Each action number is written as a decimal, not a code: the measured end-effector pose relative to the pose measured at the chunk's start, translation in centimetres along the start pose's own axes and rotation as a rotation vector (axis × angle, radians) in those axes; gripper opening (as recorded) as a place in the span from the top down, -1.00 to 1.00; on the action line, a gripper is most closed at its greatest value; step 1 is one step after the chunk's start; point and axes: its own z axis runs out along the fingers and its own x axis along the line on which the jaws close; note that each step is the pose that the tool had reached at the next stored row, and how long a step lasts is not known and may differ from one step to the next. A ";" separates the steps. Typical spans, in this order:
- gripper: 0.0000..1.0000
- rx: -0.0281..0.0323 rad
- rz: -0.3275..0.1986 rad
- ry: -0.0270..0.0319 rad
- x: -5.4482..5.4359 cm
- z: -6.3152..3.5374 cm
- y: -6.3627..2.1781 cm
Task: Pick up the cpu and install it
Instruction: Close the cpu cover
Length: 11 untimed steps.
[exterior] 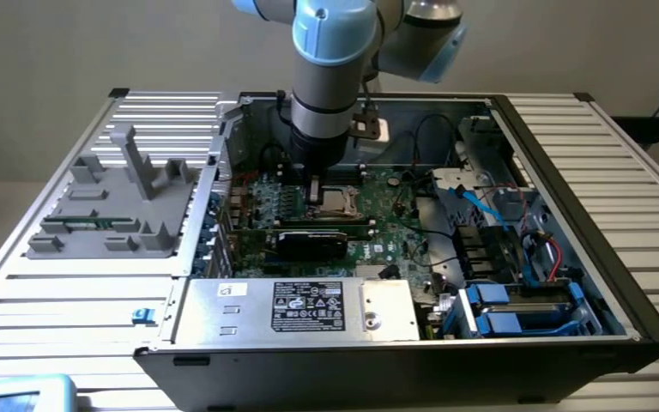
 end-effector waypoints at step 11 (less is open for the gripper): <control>0.77 -0.0014 0.000 -0.0051 0.0 0.22 -0.07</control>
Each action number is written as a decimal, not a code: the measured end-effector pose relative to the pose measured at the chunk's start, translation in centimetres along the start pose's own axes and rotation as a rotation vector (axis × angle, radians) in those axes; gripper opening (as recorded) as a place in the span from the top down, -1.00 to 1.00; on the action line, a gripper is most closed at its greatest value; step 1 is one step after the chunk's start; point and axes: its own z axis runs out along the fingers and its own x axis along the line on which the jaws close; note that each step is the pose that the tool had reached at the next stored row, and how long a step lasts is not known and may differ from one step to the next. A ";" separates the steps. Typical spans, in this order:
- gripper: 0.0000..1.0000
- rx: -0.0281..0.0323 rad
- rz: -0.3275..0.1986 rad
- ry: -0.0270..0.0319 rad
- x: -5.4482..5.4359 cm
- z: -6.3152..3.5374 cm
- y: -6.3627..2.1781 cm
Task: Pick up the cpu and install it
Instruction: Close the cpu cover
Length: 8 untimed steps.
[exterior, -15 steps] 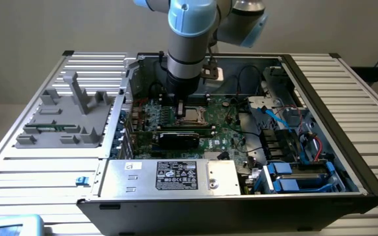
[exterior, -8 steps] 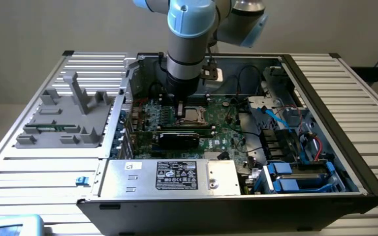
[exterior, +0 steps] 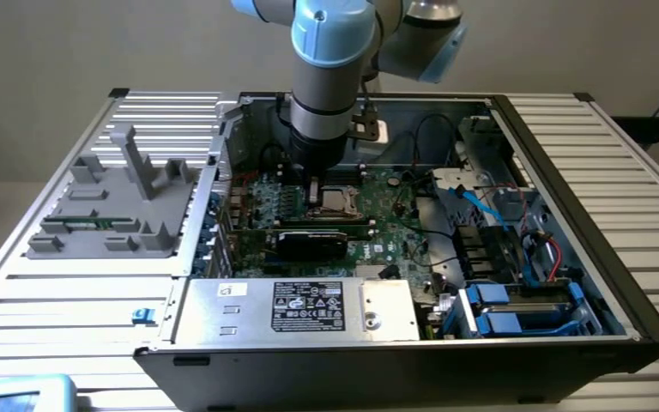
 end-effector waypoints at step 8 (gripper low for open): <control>0.77 -0.0005 0.000 -0.0032 0.0 0.07 -0.30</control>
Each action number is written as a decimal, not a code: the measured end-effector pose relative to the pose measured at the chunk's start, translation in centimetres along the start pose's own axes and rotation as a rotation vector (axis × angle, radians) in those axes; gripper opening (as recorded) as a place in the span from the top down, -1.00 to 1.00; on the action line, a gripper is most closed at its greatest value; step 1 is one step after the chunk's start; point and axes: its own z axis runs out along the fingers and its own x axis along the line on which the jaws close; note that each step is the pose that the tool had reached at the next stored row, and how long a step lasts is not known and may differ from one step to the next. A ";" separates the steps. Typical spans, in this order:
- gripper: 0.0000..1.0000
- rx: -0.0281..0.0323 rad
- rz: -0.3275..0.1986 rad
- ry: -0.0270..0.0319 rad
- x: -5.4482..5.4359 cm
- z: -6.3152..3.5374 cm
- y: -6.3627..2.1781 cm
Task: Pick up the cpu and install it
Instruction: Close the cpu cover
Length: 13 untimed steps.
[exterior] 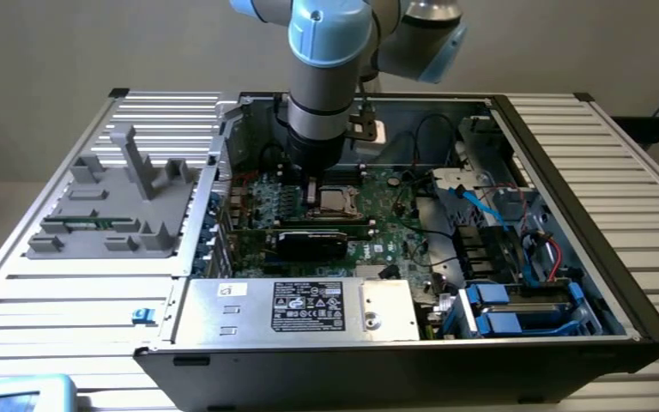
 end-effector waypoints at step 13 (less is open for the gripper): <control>0.77 -0.0003 0.000 -0.0030 0.0 0.01 -0.98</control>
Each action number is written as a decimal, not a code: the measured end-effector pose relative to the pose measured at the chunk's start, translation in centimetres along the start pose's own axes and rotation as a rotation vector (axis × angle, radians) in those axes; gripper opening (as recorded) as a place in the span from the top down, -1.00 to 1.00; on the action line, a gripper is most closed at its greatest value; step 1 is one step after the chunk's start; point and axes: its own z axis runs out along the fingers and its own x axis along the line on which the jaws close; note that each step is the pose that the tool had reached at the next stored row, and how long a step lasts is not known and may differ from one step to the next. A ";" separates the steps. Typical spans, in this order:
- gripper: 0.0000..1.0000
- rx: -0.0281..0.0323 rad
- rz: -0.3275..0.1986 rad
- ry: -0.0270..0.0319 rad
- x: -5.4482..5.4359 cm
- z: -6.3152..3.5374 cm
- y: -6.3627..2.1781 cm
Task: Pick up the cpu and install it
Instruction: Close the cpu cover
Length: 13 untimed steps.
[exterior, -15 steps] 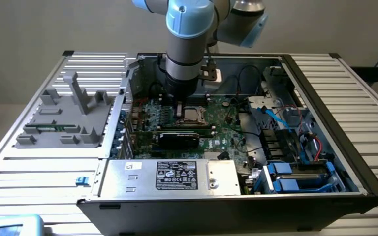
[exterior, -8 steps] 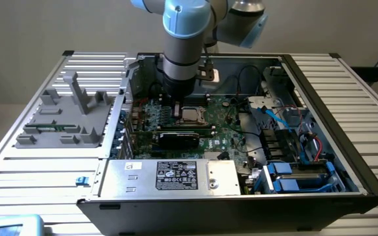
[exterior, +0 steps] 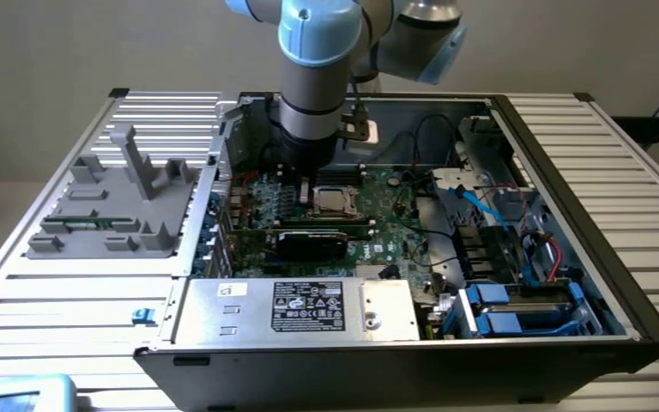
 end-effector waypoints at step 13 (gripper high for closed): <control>0.77 -0.0054 -0.001 0.0005 0.5 -3.20 -1.27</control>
